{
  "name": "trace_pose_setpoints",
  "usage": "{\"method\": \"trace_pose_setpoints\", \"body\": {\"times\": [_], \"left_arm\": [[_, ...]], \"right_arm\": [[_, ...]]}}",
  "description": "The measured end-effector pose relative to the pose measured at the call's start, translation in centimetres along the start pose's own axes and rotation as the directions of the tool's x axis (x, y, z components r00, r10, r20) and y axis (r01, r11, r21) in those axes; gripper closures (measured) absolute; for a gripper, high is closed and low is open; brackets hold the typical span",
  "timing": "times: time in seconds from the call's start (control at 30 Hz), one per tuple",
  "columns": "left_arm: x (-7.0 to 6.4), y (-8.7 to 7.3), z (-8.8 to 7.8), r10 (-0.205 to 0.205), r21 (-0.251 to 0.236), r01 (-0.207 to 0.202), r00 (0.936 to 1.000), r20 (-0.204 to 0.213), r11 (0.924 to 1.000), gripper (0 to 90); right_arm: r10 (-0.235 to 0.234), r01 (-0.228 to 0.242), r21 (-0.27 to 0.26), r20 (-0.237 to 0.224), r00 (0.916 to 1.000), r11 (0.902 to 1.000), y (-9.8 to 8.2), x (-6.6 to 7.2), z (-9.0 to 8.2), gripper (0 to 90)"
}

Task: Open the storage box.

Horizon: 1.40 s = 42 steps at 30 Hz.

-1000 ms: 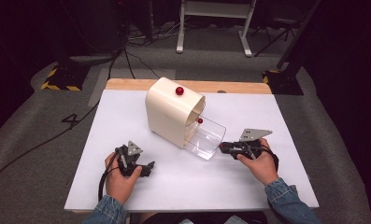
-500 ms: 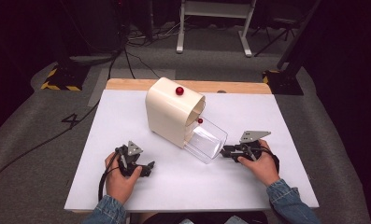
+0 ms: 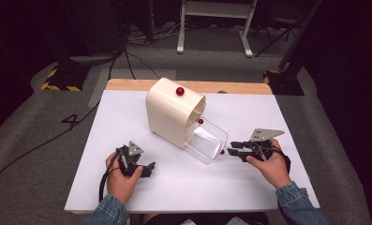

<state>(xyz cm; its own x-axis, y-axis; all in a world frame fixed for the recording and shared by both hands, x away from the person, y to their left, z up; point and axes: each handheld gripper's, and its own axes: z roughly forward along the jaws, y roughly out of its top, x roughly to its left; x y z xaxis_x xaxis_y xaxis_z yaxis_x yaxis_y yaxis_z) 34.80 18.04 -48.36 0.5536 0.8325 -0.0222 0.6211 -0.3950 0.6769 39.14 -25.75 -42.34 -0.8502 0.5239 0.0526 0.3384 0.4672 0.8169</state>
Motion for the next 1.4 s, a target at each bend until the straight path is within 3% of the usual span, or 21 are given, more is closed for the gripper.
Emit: {"method": "trace_pose_setpoints", "body": {"times": [0.33, 0.5, 0.63, 0.93, 1.1, 1.4], "left_arm": [[-0.1, -0.1, 0.0, -0.003, -0.008, 0.003, 1.0, -0.003, 1.0, 11.7], [-0.1, -0.2, 0.0, -0.002, -0.011, 0.002, 1.0, -0.003, 0.9999, 11.7], [-0.1, -0.2, 0.0, -0.004, -0.015, 0.004, 1.0, -0.002, 0.9999, 11.8], [-0.1, -0.3, 0.0, -0.005, -0.019, 0.005, 1.0, -0.005, 0.9998, 12.0], [-0.1, -0.3, 0.0, 0.002, -0.02, -0.002, 1.0, -0.006, 0.9998, 12.0], [-0.1, -0.3, 0.0, 0.001, -0.02, -0.001, 1.0, -0.006, 0.9998, 12.0]], "right_arm": [[-0.061, 0.062, -0.086, 0.012, 0.9981, 0.9944, 5.0, 0.9, -2.0, 61.7], [-0.074, 0.074, -0.121, 0.011, 0.9972, 0.9898, 6.9, 0.9, -1.4, 58.6], [-0.088, 0.088, -0.151, 0.004, 0.9961, 0.9847, 8.3, 0.8, 0.1, 53.9], [-0.109, 0.107, -0.165, -0.009, 0.994, 0.9806, 8.9, 0.8, 3.3, 60.3], [-0.093, 0.088, -0.174, -0.017, 0.9956, 0.9807, 8.5, 0.5, 5.2, 62.4], [-0.093, 0.089, -0.173, -0.016, 0.9956, 0.9809, 8.6, 0.4, 6.7, 68.6]]}}
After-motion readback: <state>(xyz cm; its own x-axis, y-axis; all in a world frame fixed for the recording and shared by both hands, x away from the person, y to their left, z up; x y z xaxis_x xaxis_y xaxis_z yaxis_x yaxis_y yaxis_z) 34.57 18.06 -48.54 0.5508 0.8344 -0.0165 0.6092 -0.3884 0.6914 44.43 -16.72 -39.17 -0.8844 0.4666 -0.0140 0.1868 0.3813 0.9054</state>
